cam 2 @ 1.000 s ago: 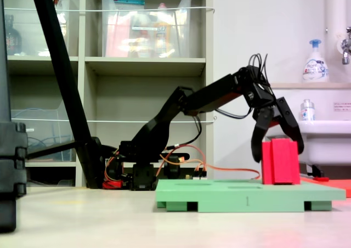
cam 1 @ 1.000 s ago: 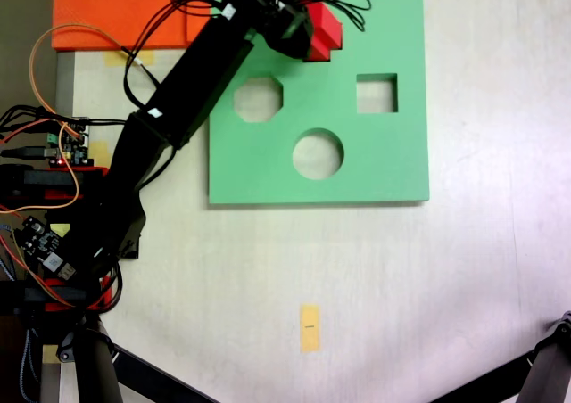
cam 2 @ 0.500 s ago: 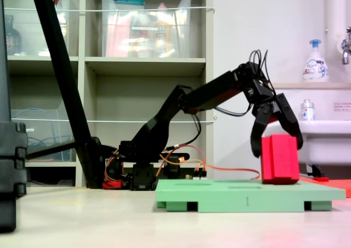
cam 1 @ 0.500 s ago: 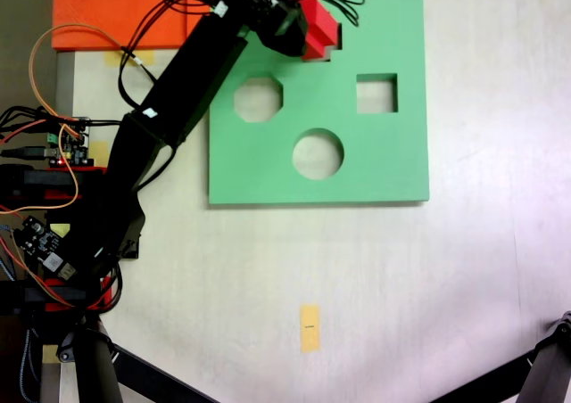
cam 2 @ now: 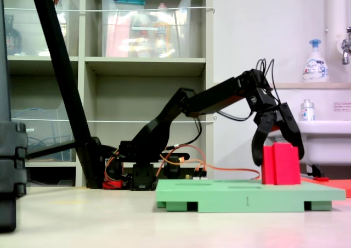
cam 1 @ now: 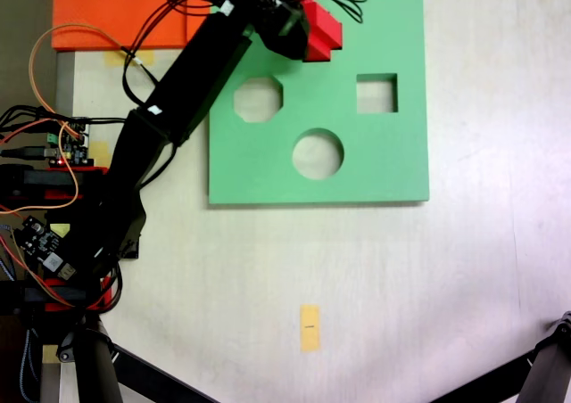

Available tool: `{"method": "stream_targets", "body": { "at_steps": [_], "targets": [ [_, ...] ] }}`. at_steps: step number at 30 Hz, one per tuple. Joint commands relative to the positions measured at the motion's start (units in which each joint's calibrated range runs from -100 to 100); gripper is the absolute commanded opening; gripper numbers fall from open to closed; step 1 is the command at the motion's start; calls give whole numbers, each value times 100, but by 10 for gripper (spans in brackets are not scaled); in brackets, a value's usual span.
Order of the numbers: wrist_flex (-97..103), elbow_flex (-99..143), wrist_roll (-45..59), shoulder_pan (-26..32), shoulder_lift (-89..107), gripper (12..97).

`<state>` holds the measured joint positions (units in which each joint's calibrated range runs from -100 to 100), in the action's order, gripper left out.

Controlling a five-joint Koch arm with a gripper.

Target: Put the cross columnar block into the corresponding hole

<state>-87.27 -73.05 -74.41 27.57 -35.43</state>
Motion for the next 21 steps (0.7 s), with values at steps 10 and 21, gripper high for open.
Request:
{"method": "stream_targets", "body": {
  "at_steps": [10,21],
  "targets": [
    [374,-132,98,-83,-270,396],
    [682,-132,112,-225,-773,399]
  ]
}}
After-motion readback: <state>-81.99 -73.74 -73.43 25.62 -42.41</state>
